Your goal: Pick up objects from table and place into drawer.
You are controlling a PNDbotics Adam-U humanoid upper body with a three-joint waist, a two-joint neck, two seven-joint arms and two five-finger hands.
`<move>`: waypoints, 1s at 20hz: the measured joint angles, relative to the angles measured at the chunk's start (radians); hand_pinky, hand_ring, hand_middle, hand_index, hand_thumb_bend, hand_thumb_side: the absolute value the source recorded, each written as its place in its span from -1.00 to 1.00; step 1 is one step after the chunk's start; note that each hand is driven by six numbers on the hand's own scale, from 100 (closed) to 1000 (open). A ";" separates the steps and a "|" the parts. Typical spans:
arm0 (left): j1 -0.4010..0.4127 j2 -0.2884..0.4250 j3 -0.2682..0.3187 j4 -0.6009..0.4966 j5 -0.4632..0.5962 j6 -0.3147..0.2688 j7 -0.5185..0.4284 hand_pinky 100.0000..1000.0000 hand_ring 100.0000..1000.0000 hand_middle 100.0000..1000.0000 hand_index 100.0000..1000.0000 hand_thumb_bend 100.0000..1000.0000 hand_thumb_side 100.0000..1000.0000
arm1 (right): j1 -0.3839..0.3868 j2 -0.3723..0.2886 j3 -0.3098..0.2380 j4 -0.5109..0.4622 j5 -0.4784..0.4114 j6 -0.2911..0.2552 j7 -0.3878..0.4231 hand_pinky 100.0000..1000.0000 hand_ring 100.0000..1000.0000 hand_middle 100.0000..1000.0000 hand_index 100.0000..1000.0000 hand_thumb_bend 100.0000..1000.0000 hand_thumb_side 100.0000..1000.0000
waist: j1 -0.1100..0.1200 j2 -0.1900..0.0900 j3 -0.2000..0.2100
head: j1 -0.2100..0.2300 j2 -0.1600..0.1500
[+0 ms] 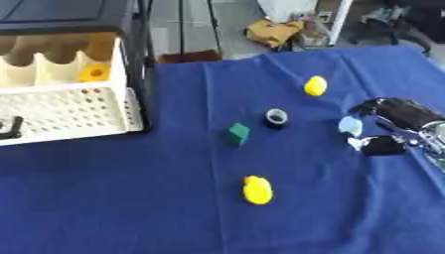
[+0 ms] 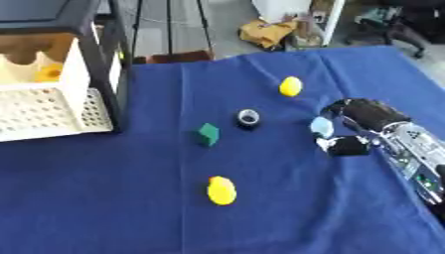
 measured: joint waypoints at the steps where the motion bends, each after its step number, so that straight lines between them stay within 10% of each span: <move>1: 0.000 0.000 0.000 0.000 0.000 0.000 0.000 -0.08 0.44 0.32 0.85 -0.96 1.00 | 0.000 0.000 0.000 0.003 0.000 0.000 0.001 0.21 0.67 0.35 0.75 -0.65 0.53 | 0.000 0.000 0.001 | -0.002 0.000; 20: 0.000 -0.008 -0.006 0.000 -0.018 -0.009 0.009 -0.08 0.44 0.32 0.85 -0.97 1.00 | -0.005 0.009 -0.003 0.033 0.005 0.009 -0.034 0.16 0.63 0.20 0.66 -0.82 0.50 | 0.006 0.012 0.009 | -0.019 -0.017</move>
